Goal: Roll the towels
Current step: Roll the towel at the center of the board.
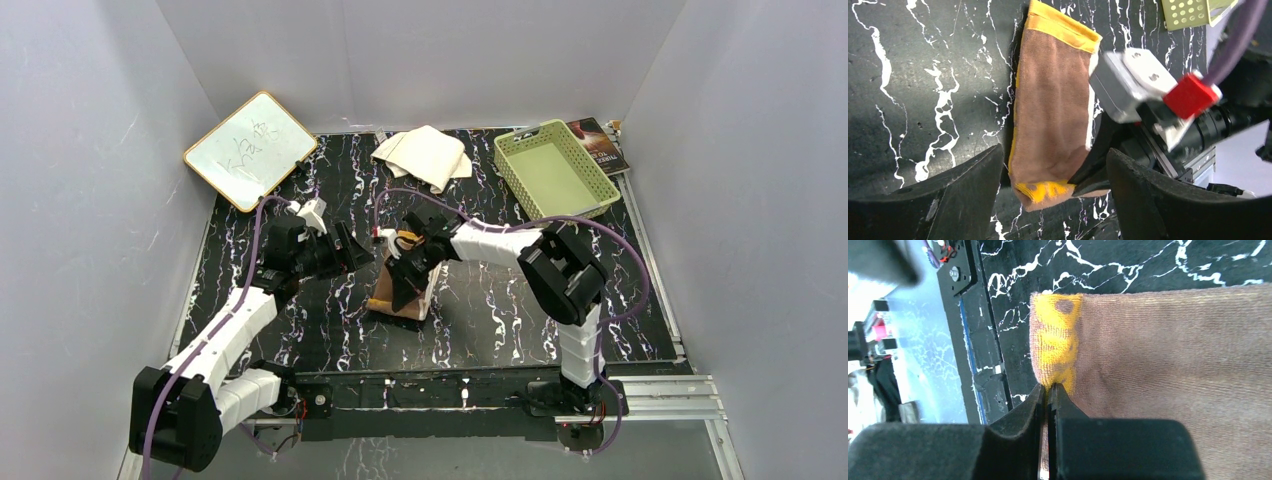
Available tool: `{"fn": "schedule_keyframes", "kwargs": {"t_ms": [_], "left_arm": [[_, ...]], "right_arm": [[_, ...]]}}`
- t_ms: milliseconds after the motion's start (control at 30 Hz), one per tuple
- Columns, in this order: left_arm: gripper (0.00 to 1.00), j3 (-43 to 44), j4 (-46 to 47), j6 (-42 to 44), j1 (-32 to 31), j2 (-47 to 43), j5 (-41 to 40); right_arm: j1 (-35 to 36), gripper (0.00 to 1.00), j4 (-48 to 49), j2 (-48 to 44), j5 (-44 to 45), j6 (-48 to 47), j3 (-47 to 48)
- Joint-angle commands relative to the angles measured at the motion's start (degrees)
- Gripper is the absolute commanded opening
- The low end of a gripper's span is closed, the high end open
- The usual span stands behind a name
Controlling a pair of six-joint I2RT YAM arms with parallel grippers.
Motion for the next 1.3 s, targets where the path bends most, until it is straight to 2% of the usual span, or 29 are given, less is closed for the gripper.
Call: {"fn": "schedule_keyframes", "kwargs": {"t_ms": [0,333,567,600,633,667,700,733,867,933,1000,1033,1133,1267], "left_arm": [[0.73,0.8,1.9,-0.7,0.3,0.0,3.8],[0.65,-0.6,5.3,-1.1,0.3,0.2,7.2],[0.63,-1.2,9.2,-1.5,0.3,2.6,9.0],[0.63,-1.4,9.9,-1.7,0.3,3.0,9.1],[0.63,-1.5,10.7,-1.9,0.3,3.6,9.1],[0.63,-1.6,11.5,-2.0,0.2,4.2,9.1],[0.63,-1.8,12.2,-2.1,0.3,4.8,9.0],[0.63,-2.0,13.0,-2.3,0.3,5.3,8.8],[0.61,-2.9,17.3,-3.1,0.2,7.8,9.0],[0.56,-3.4,20.0,-3.2,0.2,9.1,10.5],[0.41,-4.0,22.6,-3.4,0.1,10.4,13.5],[0.30,-4.4,23.9,-3.5,0.1,11.0,15.1],[0.00,-5.9,26.1,-4.0,-0.8,11.6,18.2],[0.00,-9.4,29.9,-5.4,-2.4,12.1,18.6]], "right_arm": [[-2.7,0.00,-5.3,3.6,-8.0,-0.9,4.1],[-5.9,0.00,-5.2,7.7,-15.0,-1.8,4.9],[-5.6,0.00,-9.3,7.9,-13.3,-2.9,7.8],[-5.7,0.07,-9.2,7.2,-13.0,-2.7,7.4],[-5.6,0.20,-8.7,6.0,-12.4,-2.5,6.8],[-5.6,0.44,-7.4,4.4,-11.6,-2.1,5.4],[-5.7,0.84,-6.1,2.7,-10.8,-1.9,4.0],[-5.7,0.97,-4.6,0.8,-9.0,-1.4,2.6],[-6.0,0.98,6.5,-8.1,-1.9,2.4,-5.9],[-6.7,0.98,13.1,-11.5,0.6,5.7,-10.3],[-8.0,0.92,17.1,-13.4,-0.5,9.0,-12.6],[-8.4,0.79,17.2,-12.9,-1.7,9.4,-12.6],[-8.5,0.02,17.3,-10.1,-3.0,11.5,-12.2],[-8.4,0.00,22.2,-9.2,-3.4,14.2,-15.0]]}}
